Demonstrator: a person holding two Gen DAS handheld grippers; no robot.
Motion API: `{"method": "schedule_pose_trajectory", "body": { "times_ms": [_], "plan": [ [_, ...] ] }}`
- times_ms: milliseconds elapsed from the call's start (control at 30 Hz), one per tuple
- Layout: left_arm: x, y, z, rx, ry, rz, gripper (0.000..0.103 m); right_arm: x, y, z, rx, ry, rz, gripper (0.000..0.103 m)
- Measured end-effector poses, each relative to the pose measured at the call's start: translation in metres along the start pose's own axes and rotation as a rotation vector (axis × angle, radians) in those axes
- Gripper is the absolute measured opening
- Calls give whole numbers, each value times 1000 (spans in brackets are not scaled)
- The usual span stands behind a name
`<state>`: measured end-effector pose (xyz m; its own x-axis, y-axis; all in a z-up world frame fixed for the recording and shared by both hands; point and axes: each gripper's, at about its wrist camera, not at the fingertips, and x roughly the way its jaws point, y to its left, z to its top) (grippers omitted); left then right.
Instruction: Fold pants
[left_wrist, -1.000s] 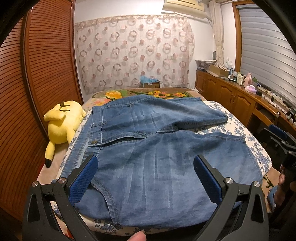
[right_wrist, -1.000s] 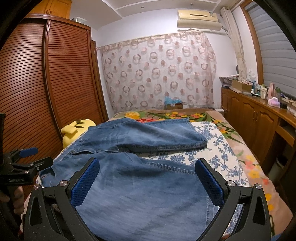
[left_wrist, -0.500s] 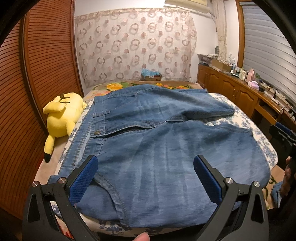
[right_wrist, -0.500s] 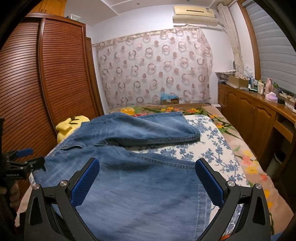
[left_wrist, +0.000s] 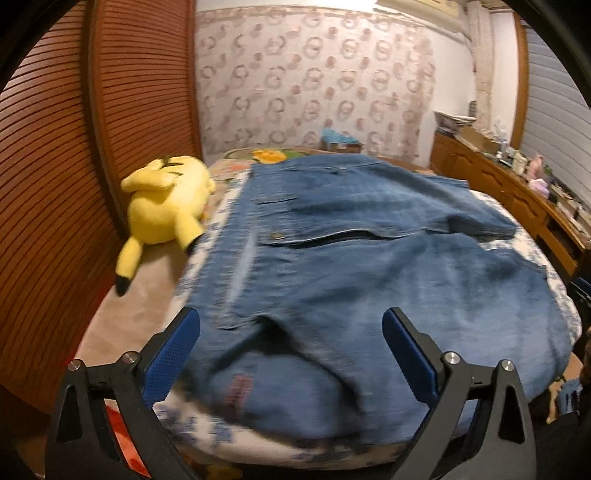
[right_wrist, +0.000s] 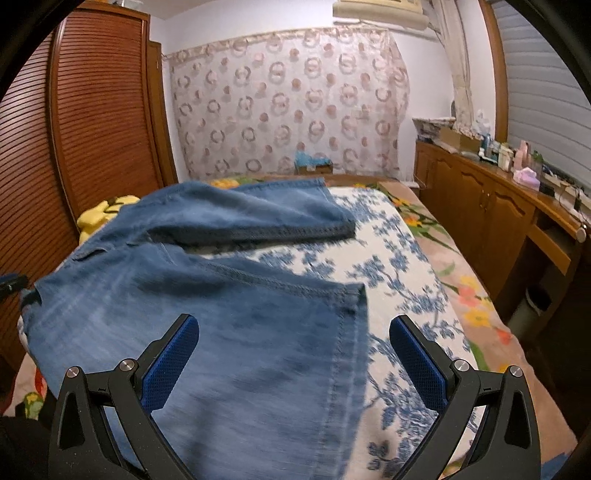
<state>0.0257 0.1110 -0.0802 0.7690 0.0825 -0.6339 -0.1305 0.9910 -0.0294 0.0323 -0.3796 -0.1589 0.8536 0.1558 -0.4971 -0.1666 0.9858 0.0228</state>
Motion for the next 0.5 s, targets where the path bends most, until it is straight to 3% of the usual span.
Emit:
{"method": "schedule_pose_trajectory", "body": {
  "times_ms": [100,167,300,433,500],
  "plan": [
    [4,20,-4,-26,10,28,96,-5,0,-1,4,32,-10,102],
    [6,31,-6,-39,15,42,83,-7,-2,-1,12,50,-7,102],
    [14,47,-10,-57,46,69,73,-13,4,3,12,84,0,102],
    [20,57,-16,-70,70,46,58,-20,3,5,21,96,4,102],
    [23,58,-15,-69,69,24,55,-22,2,6,24,100,6,102]
  ]
}}
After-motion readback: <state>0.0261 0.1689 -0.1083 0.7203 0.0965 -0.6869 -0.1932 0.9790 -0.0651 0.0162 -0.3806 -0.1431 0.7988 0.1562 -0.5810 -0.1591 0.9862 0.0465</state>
